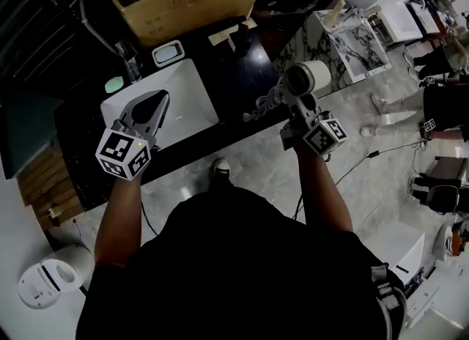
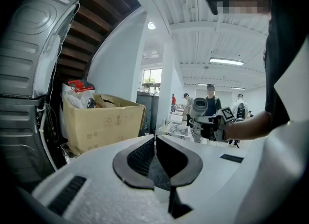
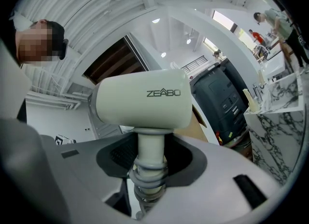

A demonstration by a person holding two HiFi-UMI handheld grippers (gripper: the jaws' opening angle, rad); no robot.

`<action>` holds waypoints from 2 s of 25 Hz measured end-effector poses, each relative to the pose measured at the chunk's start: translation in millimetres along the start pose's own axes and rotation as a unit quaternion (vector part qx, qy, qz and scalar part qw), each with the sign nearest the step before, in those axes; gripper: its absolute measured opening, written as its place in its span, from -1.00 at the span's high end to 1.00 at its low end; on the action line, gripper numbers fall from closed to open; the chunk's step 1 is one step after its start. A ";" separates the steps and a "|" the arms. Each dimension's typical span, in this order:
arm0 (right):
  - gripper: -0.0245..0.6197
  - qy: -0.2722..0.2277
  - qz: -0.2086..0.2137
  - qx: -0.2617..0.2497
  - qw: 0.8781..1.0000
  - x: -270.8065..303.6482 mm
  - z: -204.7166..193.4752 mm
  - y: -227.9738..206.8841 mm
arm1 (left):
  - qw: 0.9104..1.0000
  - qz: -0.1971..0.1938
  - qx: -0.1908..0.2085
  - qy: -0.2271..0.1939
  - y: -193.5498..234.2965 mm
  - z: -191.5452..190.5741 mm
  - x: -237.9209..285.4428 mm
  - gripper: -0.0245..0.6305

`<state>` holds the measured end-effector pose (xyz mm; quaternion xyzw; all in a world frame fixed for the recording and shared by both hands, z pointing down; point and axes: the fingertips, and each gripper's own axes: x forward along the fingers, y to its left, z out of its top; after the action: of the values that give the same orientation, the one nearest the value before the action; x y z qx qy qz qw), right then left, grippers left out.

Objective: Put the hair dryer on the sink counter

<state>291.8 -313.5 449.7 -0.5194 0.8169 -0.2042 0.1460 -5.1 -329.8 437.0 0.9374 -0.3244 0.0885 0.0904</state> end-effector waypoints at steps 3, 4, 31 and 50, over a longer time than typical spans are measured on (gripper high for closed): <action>0.41 0.015 -0.005 0.009 1.000 -0.1 -15.1 -8.0 | 1.000 0.000 -0.006 0.005 0.8 -5.7 4.4 0.85; 0.41 0.020 -0.006 0.013 1.000 0.1 -19.1 -10.7 | 1.000 0.001 -0.007 0.006 1.5 -7.4 5.5 0.85; 0.40 0.179 -0.008 0.045 0.983 29.1 -99.9 -62.1 | 0.998 0.032 -0.044 0.019 8.3 -36.0 14.8 0.85; 0.41 0.327 -0.027 -0.006 0.945 76.0 -144.5 -82.8 | 0.997 0.047 -0.062 0.018 23.3 -42.9 8.3 0.85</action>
<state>260.3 -387.4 614.1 -0.4471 0.8062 -0.3621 -0.1378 -17.9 -343.0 483.0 0.9121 -0.3713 0.0889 0.1497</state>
